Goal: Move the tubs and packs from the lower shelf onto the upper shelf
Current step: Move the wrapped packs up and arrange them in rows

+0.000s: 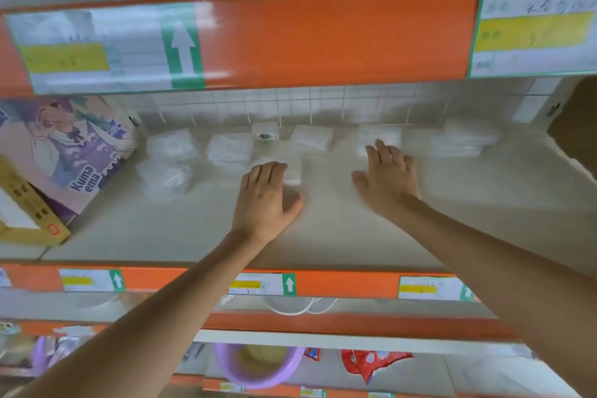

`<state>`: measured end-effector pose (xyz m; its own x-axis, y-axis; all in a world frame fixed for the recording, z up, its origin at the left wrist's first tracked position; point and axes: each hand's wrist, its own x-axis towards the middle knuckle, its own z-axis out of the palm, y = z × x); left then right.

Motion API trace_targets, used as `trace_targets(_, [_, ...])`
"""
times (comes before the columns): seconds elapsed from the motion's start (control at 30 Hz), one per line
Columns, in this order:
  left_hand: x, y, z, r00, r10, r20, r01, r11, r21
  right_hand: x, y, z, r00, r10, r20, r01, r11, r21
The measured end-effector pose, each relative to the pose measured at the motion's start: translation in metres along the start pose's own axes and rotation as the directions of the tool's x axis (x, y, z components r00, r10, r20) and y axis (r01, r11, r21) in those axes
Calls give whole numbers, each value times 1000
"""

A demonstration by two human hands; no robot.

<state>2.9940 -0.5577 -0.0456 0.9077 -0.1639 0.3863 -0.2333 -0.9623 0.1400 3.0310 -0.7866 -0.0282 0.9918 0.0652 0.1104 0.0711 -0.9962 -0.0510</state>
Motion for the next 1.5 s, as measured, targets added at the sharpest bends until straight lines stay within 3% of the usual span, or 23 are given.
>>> trace_targets(0.1, [-2, 0, -1, 999, 4, -33, -4, 1000, 11, -4, -1, 1, 994, -52, -95, 53, 999, 9])
trace_targets(0.3, [0, -2, 2, 999, -12, 33, 14, 998, -55, 2, 1, 2, 992, -61, -113, 64, 998, 25])
trace_targets(0.4, [0, -2, 0, 998, -12, 62, 20, 989, -147, -5, 4, 6, 963, -121, -240, 140, 988, 64])
trace_targets(0.53, [2, -5, 2, 1000, 0, -12, -2, 987, -158, -13, 6, 9, 927, -151, -343, 202, 972, 121])
trace_targets(0.77, [2, -8, 9, 1000, -8, -24, 2, 976, -219, -11, 5, 9, 987, -55, -148, 92, 962, 256])
trace_targets(1.03, [5, -6, -5, 988, -106, 113, 145, 889, -434, -24, 5, 6, 987, -64, -150, 109, 941, 320])
trace_targets(1.27, [1, 0, -19, 948, -99, 302, 232, 866, -442, -57, 15, -8, 996, -38, -75, 54, 971, 234])
trace_targets(1.5, [-30, 24, -45, 945, -96, 313, 232, 870, -434, -97, 23, -40, 999, -30, -32, 38, 948, 316])
